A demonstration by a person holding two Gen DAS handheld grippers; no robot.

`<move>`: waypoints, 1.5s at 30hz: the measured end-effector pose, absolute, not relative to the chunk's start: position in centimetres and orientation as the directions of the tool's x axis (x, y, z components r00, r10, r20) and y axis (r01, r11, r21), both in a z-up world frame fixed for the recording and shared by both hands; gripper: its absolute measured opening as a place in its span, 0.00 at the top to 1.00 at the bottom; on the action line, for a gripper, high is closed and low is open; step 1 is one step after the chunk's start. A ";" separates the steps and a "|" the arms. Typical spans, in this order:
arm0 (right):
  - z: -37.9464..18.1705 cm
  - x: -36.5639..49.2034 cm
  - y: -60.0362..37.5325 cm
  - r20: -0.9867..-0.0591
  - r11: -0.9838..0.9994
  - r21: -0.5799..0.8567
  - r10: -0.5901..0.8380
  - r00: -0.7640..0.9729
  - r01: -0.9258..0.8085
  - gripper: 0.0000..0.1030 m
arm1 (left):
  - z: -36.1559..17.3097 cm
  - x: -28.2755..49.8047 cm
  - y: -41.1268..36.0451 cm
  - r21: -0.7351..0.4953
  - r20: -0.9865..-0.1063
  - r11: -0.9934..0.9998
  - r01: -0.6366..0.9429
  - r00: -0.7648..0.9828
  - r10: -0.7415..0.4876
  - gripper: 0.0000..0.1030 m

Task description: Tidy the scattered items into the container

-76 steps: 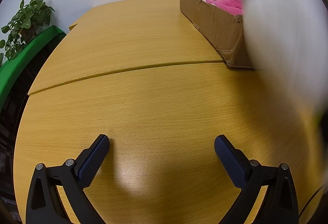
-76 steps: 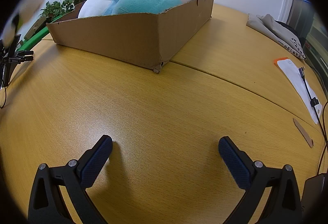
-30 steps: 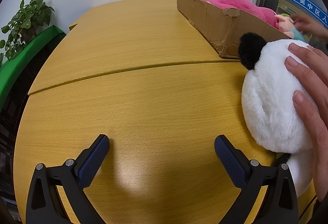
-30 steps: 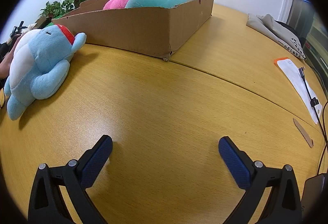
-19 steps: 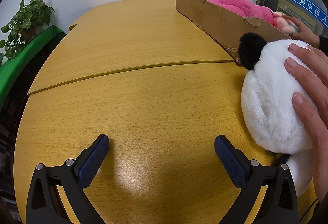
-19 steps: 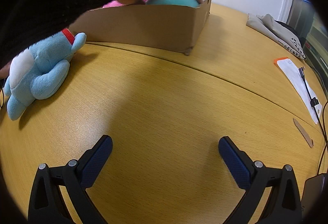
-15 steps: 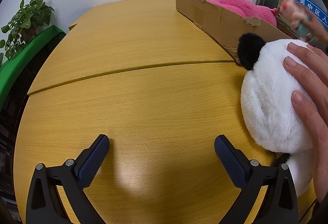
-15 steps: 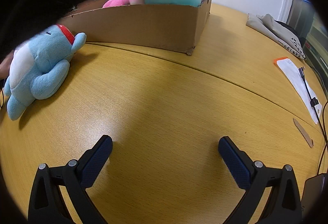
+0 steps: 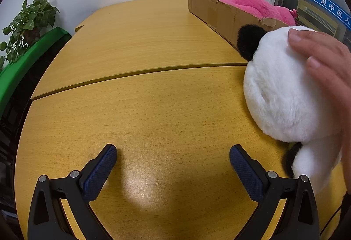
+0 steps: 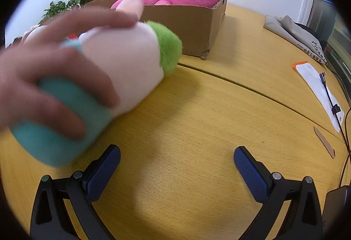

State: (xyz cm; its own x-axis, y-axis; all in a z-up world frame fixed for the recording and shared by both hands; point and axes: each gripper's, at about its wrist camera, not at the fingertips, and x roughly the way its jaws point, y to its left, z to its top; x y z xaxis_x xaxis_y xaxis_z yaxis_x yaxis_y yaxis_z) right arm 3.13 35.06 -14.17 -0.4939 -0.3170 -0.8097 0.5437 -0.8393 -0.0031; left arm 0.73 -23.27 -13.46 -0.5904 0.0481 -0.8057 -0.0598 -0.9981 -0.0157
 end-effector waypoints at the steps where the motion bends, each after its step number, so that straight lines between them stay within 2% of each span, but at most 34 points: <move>1: -14.2 2.9 35.1 -0.811 -0.840 -0.003 -0.315 -0.493 0.542 0.00 | -13.5 0.5 -23.3 -0.017 -0.805 -0.998 -0.060 -0.591 0.049 0.00; 45: -14.1 2.6 35.1 -0.810 -0.839 -0.001 -0.318 -0.492 0.545 0.00 | -13.5 1.2 -23.1 -0.016 -0.804 -0.998 -0.057 -0.593 0.046 0.00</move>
